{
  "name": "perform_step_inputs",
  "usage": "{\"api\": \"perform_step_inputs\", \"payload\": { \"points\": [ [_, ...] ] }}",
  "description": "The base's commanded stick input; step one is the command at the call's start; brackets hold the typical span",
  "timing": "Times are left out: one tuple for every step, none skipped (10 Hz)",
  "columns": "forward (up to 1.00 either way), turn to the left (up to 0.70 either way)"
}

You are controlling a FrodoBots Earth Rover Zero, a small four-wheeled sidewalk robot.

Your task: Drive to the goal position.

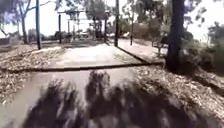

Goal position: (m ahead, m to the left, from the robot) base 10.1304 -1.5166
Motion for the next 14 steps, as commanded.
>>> {"api": "perform_step_inputs", "payload": {
  "points": [
    [1.0,0.1],
    [1.0,0.2],
    [1.0,0.31],
    [1.0,0.08],
    [1.0,0.05],
    [1.0,0.03],
    [1.0,0.01],
    [1.0,0.0],
    [1.0,0.0],
    [1.0,0.0],
    [1.0,0.0],
    [0.0,0.0],
    [0.0,0.0],
    [0.0,0.0]
  ]
}}
